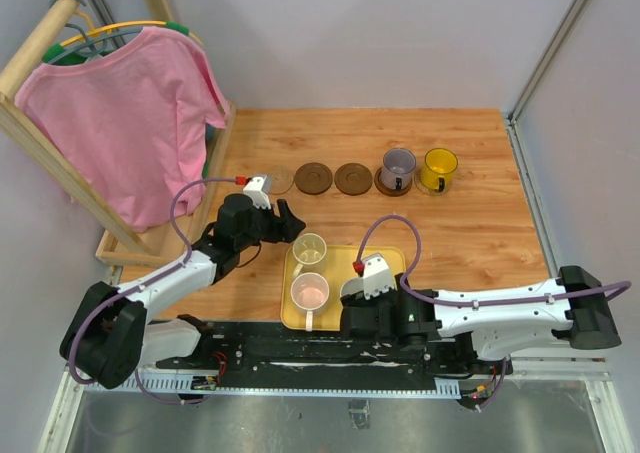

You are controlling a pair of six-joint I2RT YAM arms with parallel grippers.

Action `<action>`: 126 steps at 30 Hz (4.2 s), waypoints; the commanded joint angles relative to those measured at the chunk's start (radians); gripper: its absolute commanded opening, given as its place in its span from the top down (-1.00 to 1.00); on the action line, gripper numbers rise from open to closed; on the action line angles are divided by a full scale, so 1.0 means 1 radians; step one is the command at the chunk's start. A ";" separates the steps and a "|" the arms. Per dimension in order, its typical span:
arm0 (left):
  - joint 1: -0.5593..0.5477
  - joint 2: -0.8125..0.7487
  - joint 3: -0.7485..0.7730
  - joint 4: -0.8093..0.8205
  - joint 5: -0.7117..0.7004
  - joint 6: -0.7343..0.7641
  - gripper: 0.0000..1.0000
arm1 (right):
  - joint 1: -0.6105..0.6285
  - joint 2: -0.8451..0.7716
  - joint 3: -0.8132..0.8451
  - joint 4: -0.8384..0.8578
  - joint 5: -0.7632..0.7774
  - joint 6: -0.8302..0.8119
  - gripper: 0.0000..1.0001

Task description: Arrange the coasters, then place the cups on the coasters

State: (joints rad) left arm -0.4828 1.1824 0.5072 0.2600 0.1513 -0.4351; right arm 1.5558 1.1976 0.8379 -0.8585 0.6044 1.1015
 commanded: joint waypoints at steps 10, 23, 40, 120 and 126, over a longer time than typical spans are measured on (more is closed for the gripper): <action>-0.017 -0.054 -0.066 0.033 -0.008 -0.025 -0.42 | 0.029 -0.048 -0.061 -0.024 -0.008 0.064 -0.64; -0.017 -0.075 -0.085 0.024 -0.022 -0.028 -0.42 | 0.039 0.078 -0.049 0.085 -0.048 -0.021 -0.01; -0.017 -0.095 -0.093 0.024 -0.023 -0.028 -0.42 | 0.051 0.095 0.070 -0.058 0.056 0.009 0.99; 0.043 0.115 0.142 -0.064 -0.210 0.049 -0.29 | -0.984 0.911 1.009 0.256 -0.299 -0.601 0.98; 0.043 0.115 0.143 -0.064 -0.209 0.050 -0.29 | -0.985 0.926 0.999 0.261 -0.307 -0.598 0.99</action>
State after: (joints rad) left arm -0.4465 1.2888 0.6228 0.1768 -0.0658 -0.3969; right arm 0.5835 2.1254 1.8374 -0.6479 0.2863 0.5022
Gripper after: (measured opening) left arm 0.646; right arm 0.190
